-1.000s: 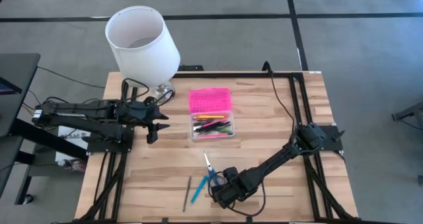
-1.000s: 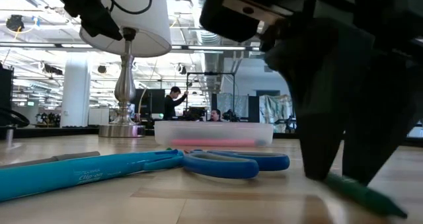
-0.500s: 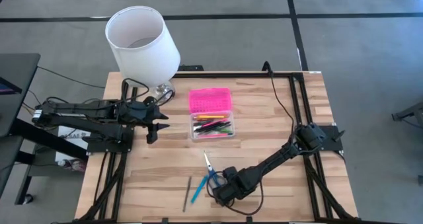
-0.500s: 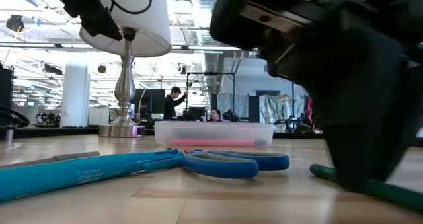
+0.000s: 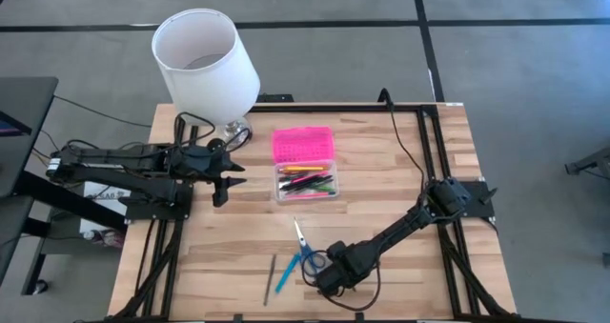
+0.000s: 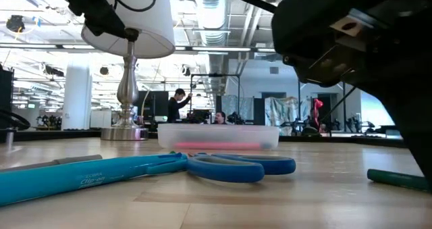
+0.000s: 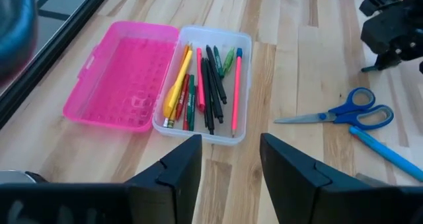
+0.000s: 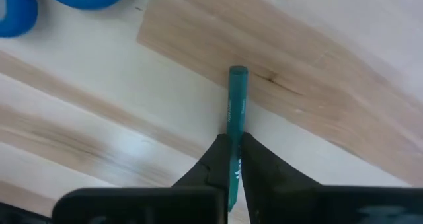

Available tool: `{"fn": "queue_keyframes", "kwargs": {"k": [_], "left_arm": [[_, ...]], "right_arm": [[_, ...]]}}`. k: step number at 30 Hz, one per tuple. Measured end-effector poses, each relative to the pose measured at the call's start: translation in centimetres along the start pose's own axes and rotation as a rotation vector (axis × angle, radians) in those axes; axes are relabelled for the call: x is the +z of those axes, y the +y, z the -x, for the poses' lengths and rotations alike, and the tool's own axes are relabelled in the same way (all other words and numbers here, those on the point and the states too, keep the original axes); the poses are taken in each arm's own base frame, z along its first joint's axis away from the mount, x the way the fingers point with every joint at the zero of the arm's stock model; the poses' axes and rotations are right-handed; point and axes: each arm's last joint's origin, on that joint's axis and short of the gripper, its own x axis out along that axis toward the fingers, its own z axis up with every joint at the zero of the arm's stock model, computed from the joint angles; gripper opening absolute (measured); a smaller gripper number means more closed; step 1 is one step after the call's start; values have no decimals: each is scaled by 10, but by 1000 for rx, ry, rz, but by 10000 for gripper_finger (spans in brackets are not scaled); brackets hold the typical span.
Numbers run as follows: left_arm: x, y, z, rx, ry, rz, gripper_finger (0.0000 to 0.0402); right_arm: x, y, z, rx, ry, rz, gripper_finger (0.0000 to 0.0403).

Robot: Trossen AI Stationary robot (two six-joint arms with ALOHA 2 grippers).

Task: Pick & place school supplies into a supply box
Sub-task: Put the green crayon into the supply box

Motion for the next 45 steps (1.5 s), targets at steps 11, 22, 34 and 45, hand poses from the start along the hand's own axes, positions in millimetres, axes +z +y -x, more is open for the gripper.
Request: {"fn": "queue_keyframes", "kwargs": {"k": [11, 22, 34, 45], "left_arm": [[1, 0, 0, -3, -9, 19, 148], [1, 0, 0, -2, -8, 9, 148], [1, 0, 0, 4, -9, 8, 148], [2, 0, 0, 7, -17, 27, 133]], "right_arm": [[0, -1, 2, 4, -17, 30, 3], [4, 0, 31, 4, -127, 104, 1], [38, -6, 80, -75, -236, 228, 0], [99, -17, 130, -75, -440, 379, 0]]}}
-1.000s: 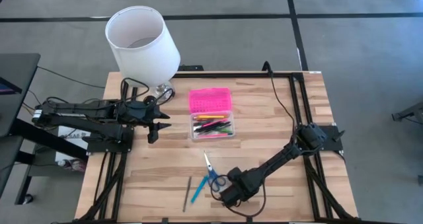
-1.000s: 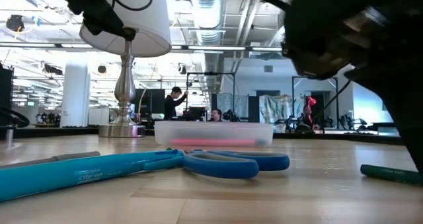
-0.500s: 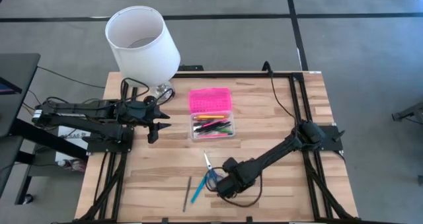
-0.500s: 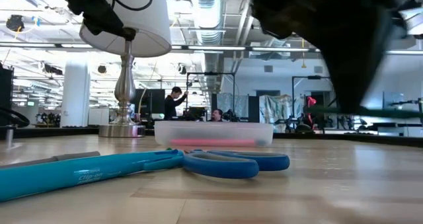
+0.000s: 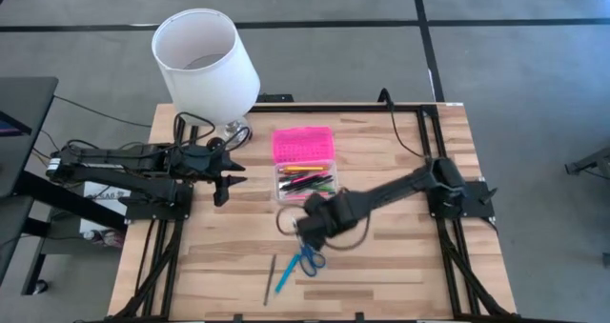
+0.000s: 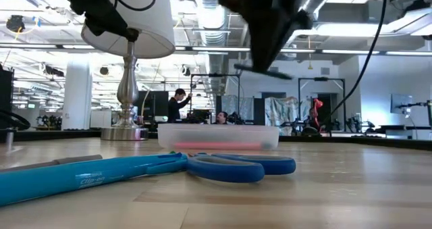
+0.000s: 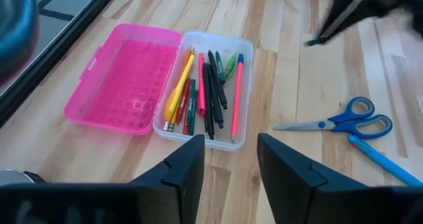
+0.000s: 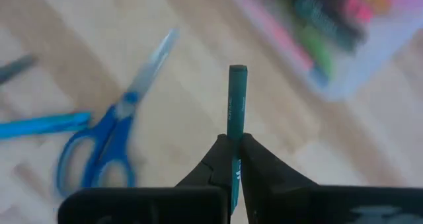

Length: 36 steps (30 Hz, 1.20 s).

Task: Pick & place school supplies into a supply box
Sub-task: Put the green crayon into the supply box

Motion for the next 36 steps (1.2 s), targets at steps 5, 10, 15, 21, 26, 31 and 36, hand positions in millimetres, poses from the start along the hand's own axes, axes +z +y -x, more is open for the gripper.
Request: {"fn": "queue_keyframes", "kwargs": {"k": [5, 10, 15, 21, 26, 31, 36], "left_arm": [[0, 0, 0, -1, -3, 20, 128], [0, 0, 0, 0, -1, 66, 128], [0, 0, 0, 5, -2, 136, 128], [1, 2, 0, 60, -26, 238, 128], [5, 1, -3, 80, -83, 295, 128], [4, 1, -9, 75, -152, 357, 128], [0, 1, -17, 64, -206, 404, 128]], "right_arm": [[34, -21, -12, 8, -44, 139, 0], [65, -43, -25, -9, -89, 200, 0], [85, -68, -32, -40, -80, 287, 0], [99, -89, -37, -59, -65, 412, 0], [105, -101, -51, -50, -44, 524, 1], [106, -114, -65, -36, -10, 514, 4], [106, -119, -69, -41, 4, 504, 17]]}}
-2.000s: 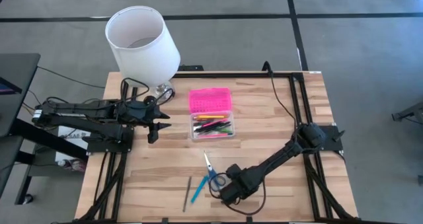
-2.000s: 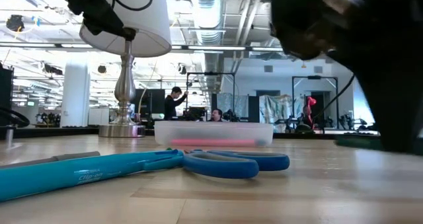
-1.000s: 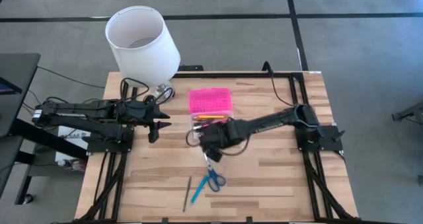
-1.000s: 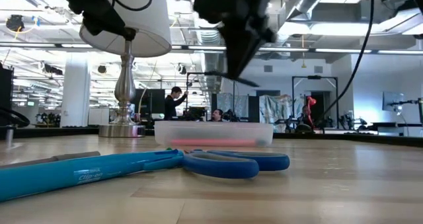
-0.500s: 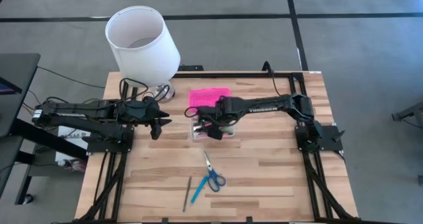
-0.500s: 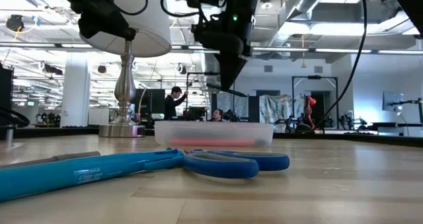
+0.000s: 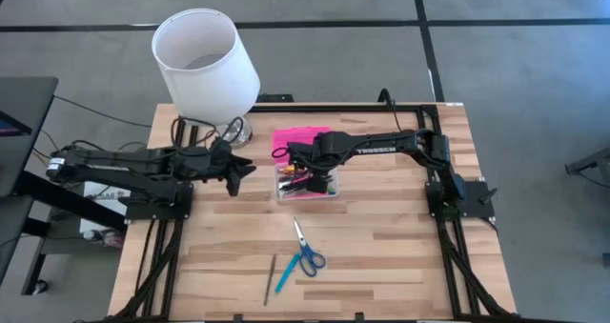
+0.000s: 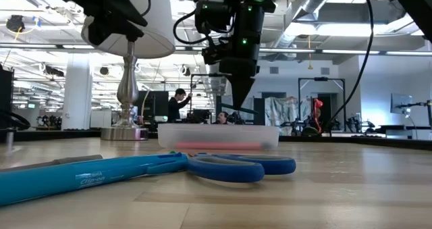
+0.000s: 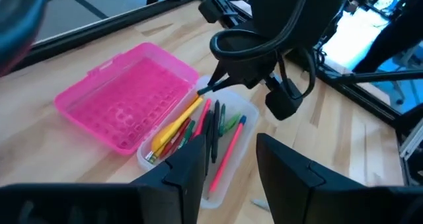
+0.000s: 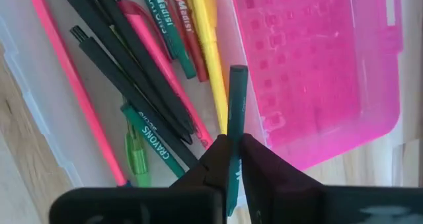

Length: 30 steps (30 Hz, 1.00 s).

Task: Pick & place school supplies into a supply box
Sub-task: Put the green crayon into the supply box, then put the transparent black pen into the supply box

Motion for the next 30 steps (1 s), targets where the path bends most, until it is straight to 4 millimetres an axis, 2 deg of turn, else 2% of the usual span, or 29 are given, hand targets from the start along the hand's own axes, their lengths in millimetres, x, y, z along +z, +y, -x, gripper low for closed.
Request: {"fn": "queue_keyframes", "kwargs": {"k": [11, 16, 23, 30], "left_arm": [[-7, 0, -12, 26, 43, 24, 128], [-13, -6, -19, -12, 109, 62, 128], [-40, -29, -28, -58, 242, 100, 128], [-77, -60, -24, -54, 322, 150, 128]], "right_arm": [[3, -12, -3, 47, -28, -91, 97], [1, -8, -1, 78, -12, -106, 132], [-6, 5, 45, 96, -109, -30, 148], [-21, 1, 108, 90, -296, 10, 136]]}}
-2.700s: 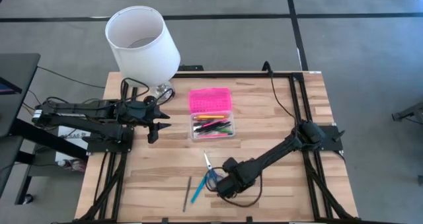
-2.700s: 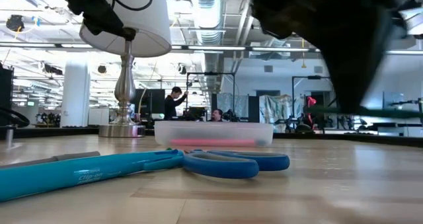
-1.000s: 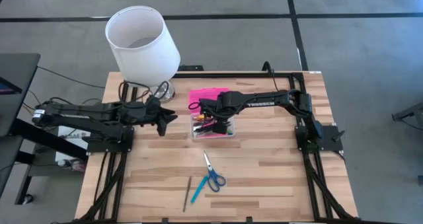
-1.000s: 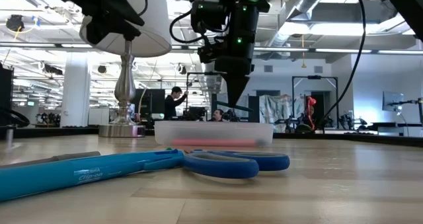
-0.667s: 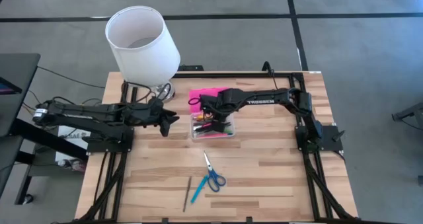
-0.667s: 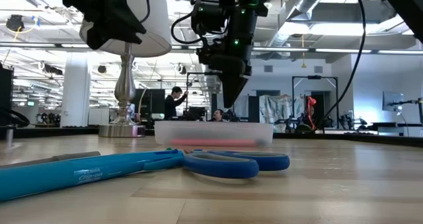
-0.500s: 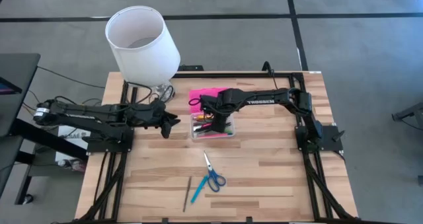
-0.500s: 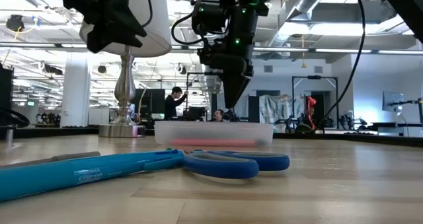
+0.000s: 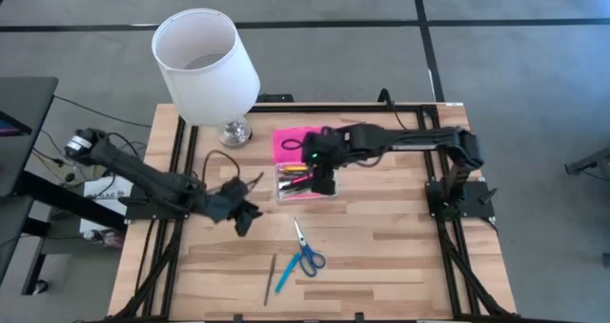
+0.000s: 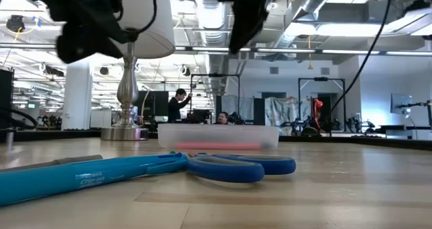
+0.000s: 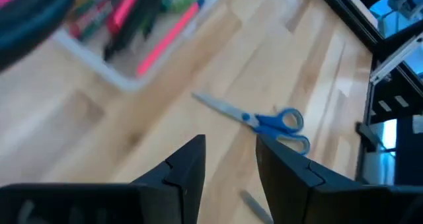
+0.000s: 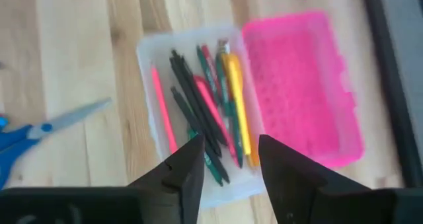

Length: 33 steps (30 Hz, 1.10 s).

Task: Pick & place school supplies into a supply box
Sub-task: Put the transparent black pen into the supply box

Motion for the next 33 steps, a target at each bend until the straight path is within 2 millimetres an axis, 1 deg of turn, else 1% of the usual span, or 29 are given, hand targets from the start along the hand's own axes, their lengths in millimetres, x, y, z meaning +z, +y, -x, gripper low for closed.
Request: {"fn": "queue_keyframes", "kwargs": {"k": [4, 7, 12, 18, 22, 28, 33], "left_arm": [[-26, -16, -5, -24, -5, 86, 128], [-44, -27, -11, -44, -7, 143, 128], [-64, -51, -24, -18, 35, 153, 128], [-77, -78, -47, 33, 90, 136, 128], [-84, -91, -62, 132, 148, 155, 128], [-93, -106, -79, 327, 269, 183, 128], [-97, -116, -92, 375, 333, 208, 128]], "right_arm": [[-5, -7, 35, -6, -67, -14, 128], [-11, -12, 57, -16, -105, -5, 125], [-23, -19, 89, -24, -149, 32, 123], [-35, -26, 122, -28, -227, 64, 123], [-46, -31, 141, -34, -262, 53, 123], [-61, -39, 168, -51, -319, 27, 123], [-71, -45, 183, -66, -358, 7, 123]]}}
